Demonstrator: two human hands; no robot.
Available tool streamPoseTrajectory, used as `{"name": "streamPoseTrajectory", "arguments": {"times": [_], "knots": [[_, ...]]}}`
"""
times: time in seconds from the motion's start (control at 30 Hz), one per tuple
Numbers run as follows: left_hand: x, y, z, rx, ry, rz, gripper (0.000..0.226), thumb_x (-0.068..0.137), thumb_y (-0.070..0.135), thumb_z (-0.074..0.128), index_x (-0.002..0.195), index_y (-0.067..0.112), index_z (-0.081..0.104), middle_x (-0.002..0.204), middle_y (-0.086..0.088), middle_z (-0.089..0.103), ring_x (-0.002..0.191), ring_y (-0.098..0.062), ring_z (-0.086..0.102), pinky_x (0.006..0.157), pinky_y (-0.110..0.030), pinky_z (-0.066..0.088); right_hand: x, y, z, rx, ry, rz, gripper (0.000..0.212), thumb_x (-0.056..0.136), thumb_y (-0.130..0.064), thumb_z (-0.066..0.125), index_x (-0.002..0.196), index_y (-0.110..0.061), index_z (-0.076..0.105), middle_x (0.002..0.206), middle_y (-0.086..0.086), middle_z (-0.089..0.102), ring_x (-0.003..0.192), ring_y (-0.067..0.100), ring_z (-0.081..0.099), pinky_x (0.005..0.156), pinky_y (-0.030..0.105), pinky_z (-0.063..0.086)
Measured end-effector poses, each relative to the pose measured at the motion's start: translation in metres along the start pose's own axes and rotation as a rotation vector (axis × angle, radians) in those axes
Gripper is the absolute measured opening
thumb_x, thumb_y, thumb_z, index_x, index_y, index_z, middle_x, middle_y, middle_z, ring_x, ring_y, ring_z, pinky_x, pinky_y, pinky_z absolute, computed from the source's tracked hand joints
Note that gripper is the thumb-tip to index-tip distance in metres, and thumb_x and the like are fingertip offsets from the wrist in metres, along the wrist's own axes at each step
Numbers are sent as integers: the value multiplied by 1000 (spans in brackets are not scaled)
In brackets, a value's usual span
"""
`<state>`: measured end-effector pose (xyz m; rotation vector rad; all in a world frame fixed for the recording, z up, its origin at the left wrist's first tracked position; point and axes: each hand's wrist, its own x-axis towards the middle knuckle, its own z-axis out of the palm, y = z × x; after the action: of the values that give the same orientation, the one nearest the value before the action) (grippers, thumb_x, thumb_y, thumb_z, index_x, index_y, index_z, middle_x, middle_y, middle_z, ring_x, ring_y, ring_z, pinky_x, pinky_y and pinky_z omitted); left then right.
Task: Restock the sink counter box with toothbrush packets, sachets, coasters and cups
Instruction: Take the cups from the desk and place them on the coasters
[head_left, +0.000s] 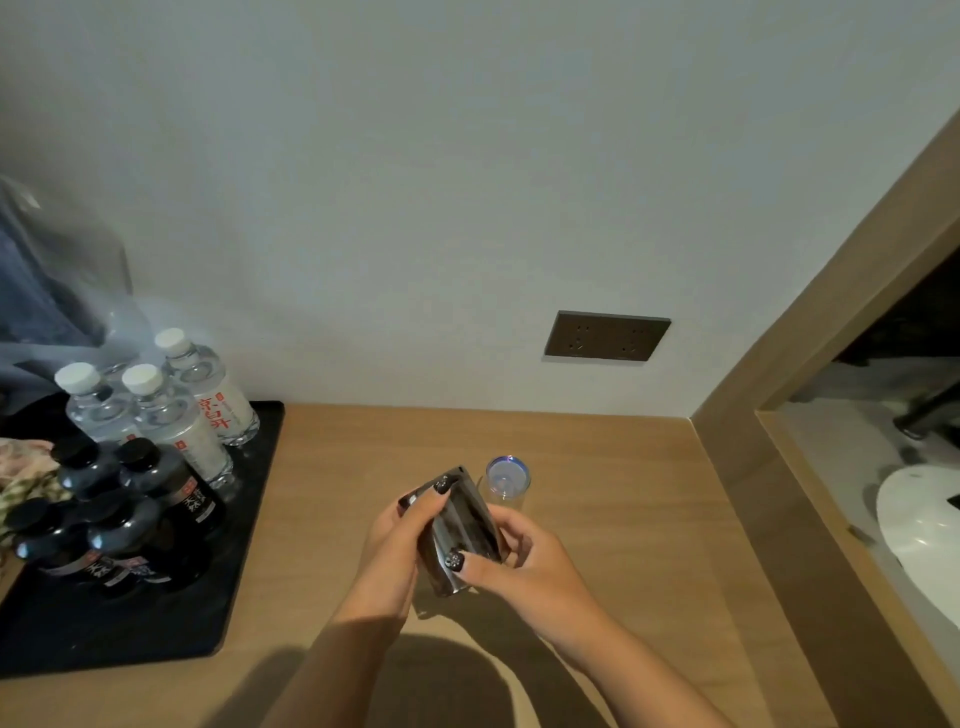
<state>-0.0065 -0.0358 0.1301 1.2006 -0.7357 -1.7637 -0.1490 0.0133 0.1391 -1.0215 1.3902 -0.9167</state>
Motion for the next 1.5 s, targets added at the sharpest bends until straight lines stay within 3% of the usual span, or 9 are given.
{"name": "streamPoseTrajectory", "arguments": {"times": [0.13, 0.27, 0.33, 0.47, 0.57, 1.0, 1.27, 1.4, 1.5], "knots": [[4, -8, 2, -66, 135, -46, 75, 57, 47, 74, 116, 2, 63, 111, -27, 67, 99, -40, 65, 85, -49, 55, 4, 3, -19, -63, -35, 55, 59, 75, -22, 78, 129, -25, 54, 121, -14, 63, 110, 0, 60, 81, 14, 50], [9, -3, -2, -234, 183, -128, 57, 78, 48, 63, 118, 7, 64, 120, -19, 66, 105, -33, 62, 101, -54, 45, 31, 1, -57, -93, 246, 64, 51, 82, -13, 72, 129, -15, 52, 125, 0, 59, 99, 3, 59, 67, 8, 48], [13, -4, -5, -270, 215, -176, 51, 85, 42, 60, 122, 7, 61, 118, -20, 66, 108, -36, 61, 101, -53, 45, 53, 6, -69, -218, 341, 81, 58, 81, -17, 74, 133, -15, 48, 131, 3, 54, 100, 10, 57, 78, 16, 46], [18, -5, -5, -197, 317, -311, 45, 81, 46, 67, 114, 16, 59, 109, -15, 65, 98, -34, 63, 81, -44, 55, 90, 24, -70, -455, 225, 134, 79, 75, -27, 78, 143, -22, 37, 144, 4, 36, 105, 10, 47, 88, 24, 39], [21, -5, -6, -304, 350, -384, 48, 80, 47, 69, 114, 16, 59, 115, -16, 64, 107, -37, 60, 96, -55, 48, 110, 36, -63, -557, 134, 106, 88, 71, -27, 81, 145, -25, 34, 146, 4, 31, 125, 18, 42, 99, 26, 35], [21, -6, -21, -399, 372, -309, 34, 87, 44, 61, 105, 15, 58, 97, -13, 62, 91, -30, 61, 86, -45, 51, 146, 76, -42, -423, 335, 102, 75, 66, -15, 82, 133, -21, 47, 132, 3, 52, 115, 19, 53, 98, 32, 47], [2, 6, -26, -329, 338, -299, 29, 90, 40, 60, 101, 14, 60, 98, -13, 63, 94, -29, 60, 97, -47, 47, 90, 46, -57, 144, 444, 92, 74, 68, -13, 83, 133, -22, 49, 123, -3, 59, 110, 17, 60, 92, 37, 53], [-4, 12, -20, -296, 282, -323, 33, 86, 41, 65, 106, 14, 60, 102, -14, 62, 96, -30, 60, 85, -46, 51, 47, 24, -64, 558, 390, 32, 48, 78, -8, 72, 123, -12, 56, 115, 10, 67, 97, 22, 67, 85, 37, 53], [-3, 16, -6, -219, 190, -303, 38, 86, 42, 63, 113, 16, 59, 99, -13, 61, 90, -30, 60, 87, -45, 48, 23, 13, -68, 809, 338, -49, 56, 72, -20, 76, 121, -5, 54, 110, 20, 65, 98, 31, 66, 85, 47, 54]]}}
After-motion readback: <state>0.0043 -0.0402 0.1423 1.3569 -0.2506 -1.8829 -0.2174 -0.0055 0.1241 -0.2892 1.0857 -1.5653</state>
